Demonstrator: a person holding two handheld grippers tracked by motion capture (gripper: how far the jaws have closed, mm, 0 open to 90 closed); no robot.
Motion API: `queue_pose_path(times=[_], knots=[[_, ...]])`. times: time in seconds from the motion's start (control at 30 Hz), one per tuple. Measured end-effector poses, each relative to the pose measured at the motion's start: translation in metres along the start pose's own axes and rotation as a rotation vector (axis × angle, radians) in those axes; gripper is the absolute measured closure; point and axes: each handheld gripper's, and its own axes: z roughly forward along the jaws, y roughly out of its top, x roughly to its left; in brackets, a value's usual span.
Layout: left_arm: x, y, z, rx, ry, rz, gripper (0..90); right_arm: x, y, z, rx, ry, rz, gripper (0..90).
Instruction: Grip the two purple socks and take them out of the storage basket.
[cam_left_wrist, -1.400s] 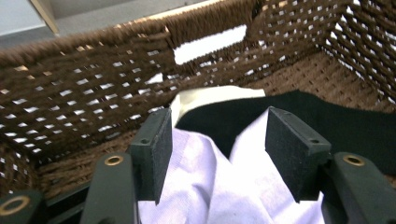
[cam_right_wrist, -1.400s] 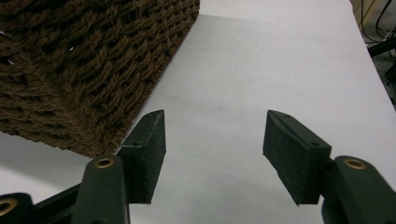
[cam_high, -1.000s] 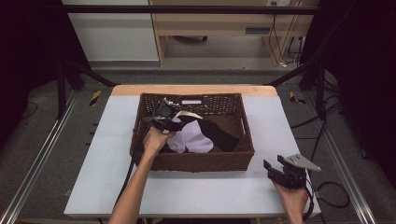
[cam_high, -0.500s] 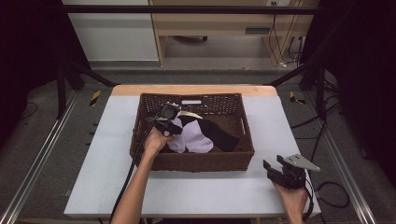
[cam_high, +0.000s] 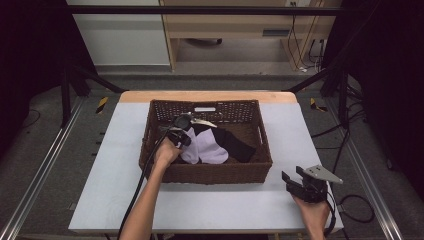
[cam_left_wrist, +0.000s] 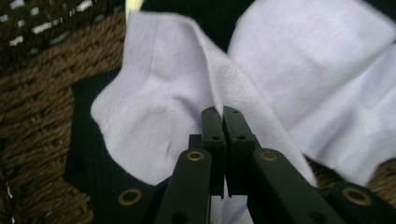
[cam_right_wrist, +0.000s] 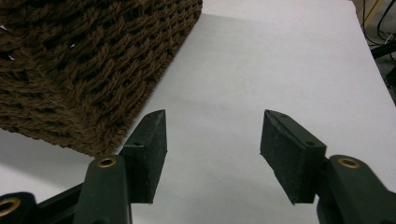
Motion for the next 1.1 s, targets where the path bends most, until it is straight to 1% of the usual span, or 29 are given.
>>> queue_pose_path(times=[0.07,0.1,0.13,0.17,0.2,0.23,0.33,0.37,0.43,0.5,0.53,0.57,0.6,0.63,0.67,0.77,0.8,0.83,0.9,0.97,1.03,1.07,1.1], knots=[[-0.001,-0.001,-0.007,-0.074,-0.008,-0.001,87.4,0.0,0.0,-0.001,0.0,-0.003,0.003,41.4],[-0.001,-0.001,-0.007,-0.074,-0.008,-0.001,87.4,0.0,0.0,-0.001,0.0,-0.003,0.003,41.4],[-0.004,-0.003,-0.013,-0.137,0.002,0.033,87.5,-0.001,0.0,-0.001,0.0,-0.002,0.004,41.5],[-0.004,-0.003,-0.013,-0.137,0.002,0.033,87.5,-0.001,0.0,-0.001,0.0,-0.002,0.004,41.5],[-0.008,-0.005,-0.019,-0.198,0.012,0.058,87.5,-0.001,0.0,-0.001,0.001,0.0,0.009,41.5],[-0.009,-0.005,-0.022,-0.226,0.018,0.065,87.6,-0.002,0.0,-0.001,0.001,0.0,0.01,41.5],[-0.009,-0.007,-0.028,-0.291,0.035,0.07,87.6,-0.002,-0.001,-0.001,0.003,-0.004,0.007,41.6],[-0.009,-0.007,-0.028,-0.291,0.035,0.07,87.7,-0.002,-0.001,-0.001,0.001,-0.004,0.007,41.6],[-0.008,-0.009,-0.033,-0.34,0.033,0.062,87.7,-0.002,-0.001,-0.002,0.001,-0.002,0.012,41.7],[-0.005,-0.011,-0.038,-0.39,0.022,0.043,87.8,-0.003,-0.001,-0.003,-0.002,-0.003,0.015,41.8],[-0.002,-0.013,-0.041,-0.429,0.013,0.023,87.9,-0.004,-0.001,-0.002,-0.005,-0.006,0.014,41.8],[-0.002,-0.013,-0.041,-0.429,0.013,0.023,87.9,-0.004,-0.001,-0.002,-0.005,-0.006,0.014,41.8],[0.0,-0.014,-0.044,-0.463,0.014,0.005,87.9,-0.004,-0.001,-0.002,-0.003,-0.002,0.022,41.9],[0.0,-0.014,-0.044,-0.463,0.014,0.005,87.9,-0.004,-0.001,-0.002,-0.003,-0.002,0.022,41.9],[0.002,-0.014,-0.046,-0.485,0.016,-0.007,87.9,-0.004,-0.001,-0.002,-0.003,-0.002,0.02,42.0],[0.003,-0.015,-0.052,-0.545,0.029,-0.025,88.0,-0.004,-0.001,-0.002,-0.005,-0.003,0.016,42.4],[0.004,-0.015,-0.056,-0.579,0.044,-0.031,88.0,-0.004,-0.001,-0.002,-0.005,-0.002,0.017,42.6],[0.004,-0.015,-0.056,-0.579,0.044,-0.031,88.0,-0.004,-0.001,-0.002,-0.005,-0.002,0.017,42.6],[0.006,-0.016,-0.062,-0.623,0.056,-0.044,88.0,-0.005,-0.001,-0.002,-0.005,-0.001,0.016,42.6],[0.007,-0.018,-0.069,-0.662,0.048,-0.061,88.0,-0.005,-0.001,-0.002,-0.004,-0.002,0.016,42.6],[0.007,-0.02,-0.076,-0.69,0.041,-0.071,87.9,-0.005,-0.001,-0.003,-0.006,-0.002,0.018,42.6],[0.006,-0.021,-0.079,-0.705,0.027,-0.072,87.9,-0.005,-0.001,-0.003,-0.006,-0.003,0.018,42.6],[0.006,-0.021,-0.079,-0.705,0.027,-0.072,87.9,-0.005,-0.001,-0.003,-0.007,-0.002,0.019,42.6]])
